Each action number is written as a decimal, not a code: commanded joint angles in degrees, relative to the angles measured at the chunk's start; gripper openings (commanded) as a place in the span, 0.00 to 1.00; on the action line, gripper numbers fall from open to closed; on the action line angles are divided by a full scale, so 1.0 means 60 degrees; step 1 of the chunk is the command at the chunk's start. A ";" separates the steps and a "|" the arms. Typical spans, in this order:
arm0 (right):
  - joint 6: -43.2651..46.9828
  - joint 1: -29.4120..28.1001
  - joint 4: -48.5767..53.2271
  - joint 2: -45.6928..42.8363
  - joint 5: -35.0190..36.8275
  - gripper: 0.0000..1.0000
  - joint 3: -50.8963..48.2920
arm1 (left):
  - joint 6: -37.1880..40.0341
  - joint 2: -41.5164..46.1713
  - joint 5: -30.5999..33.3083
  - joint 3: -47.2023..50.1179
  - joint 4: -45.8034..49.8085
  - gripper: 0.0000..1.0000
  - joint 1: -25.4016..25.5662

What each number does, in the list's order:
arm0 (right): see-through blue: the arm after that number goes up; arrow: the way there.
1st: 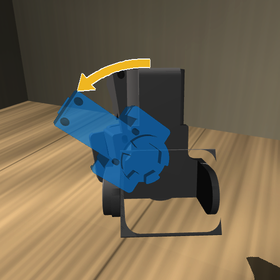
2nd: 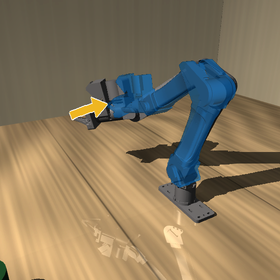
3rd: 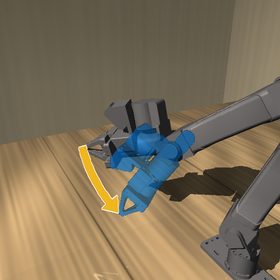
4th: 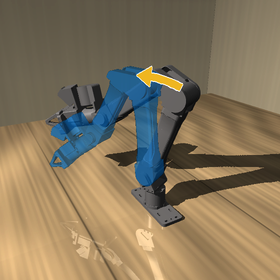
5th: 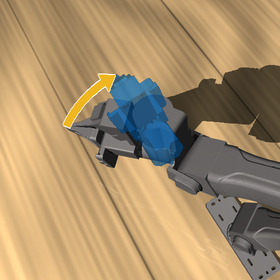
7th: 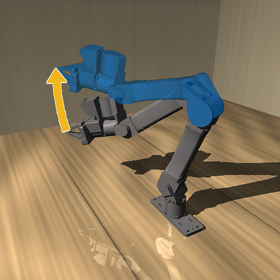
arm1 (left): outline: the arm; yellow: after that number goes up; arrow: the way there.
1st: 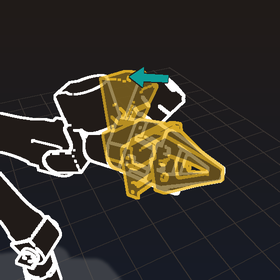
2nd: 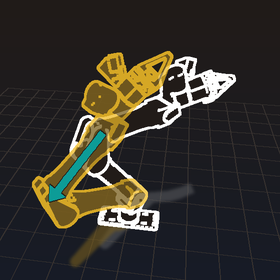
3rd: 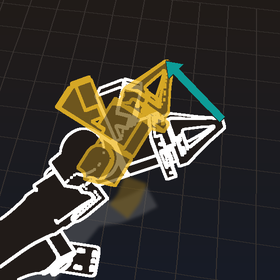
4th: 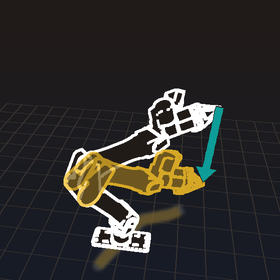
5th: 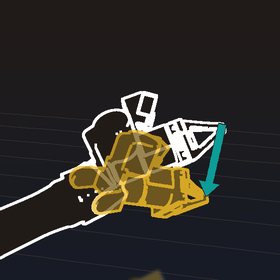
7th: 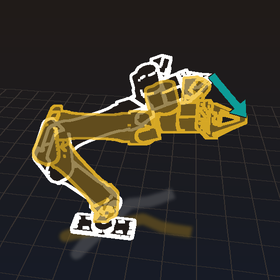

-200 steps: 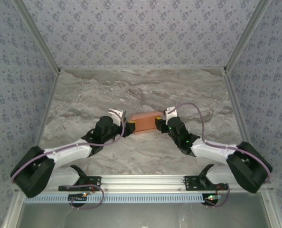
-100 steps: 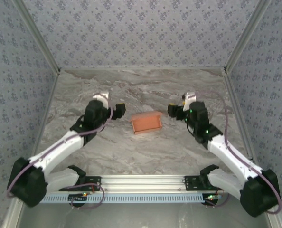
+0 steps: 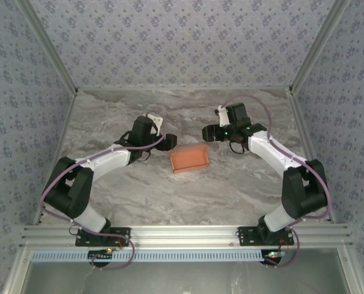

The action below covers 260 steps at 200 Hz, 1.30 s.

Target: Fold the paper box

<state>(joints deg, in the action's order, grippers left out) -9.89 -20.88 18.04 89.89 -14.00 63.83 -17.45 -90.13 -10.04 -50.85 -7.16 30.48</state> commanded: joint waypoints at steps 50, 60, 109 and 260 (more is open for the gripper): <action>0.0913 -0.0430 0.2013 0.1185 0.0372 0.73 0.0119 | 0.1037 -0.0253 0.0828 0.1626 -0.1015 0.76 0.0687; 0.0930 -0.0502 0.2026 0.1321 0.0475 0.73 0.0035 | 0.1133 -0.0359 0.0912 0.1699 -0.1057 0.76 0.0737; 0.1047 -0.0654 0.2077 0.1310 0.0590 0.71 0.0232 | 0.1712 -0.0934 0.1440 0.1622 -0.1018 0.76 0.0984; -0.1815 0.1203 -0.0368 0.2847 -0.6236 0.73 -0.0198 | -0.0614 -0.2763 -0.3636 0.1714 -0.3791 0.50 -0.1031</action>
<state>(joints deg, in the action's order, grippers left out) -17.12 -14.35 17.69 105.06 -44.88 62.81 -16.43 -103.26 -26.04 -43.44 -27.35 26.28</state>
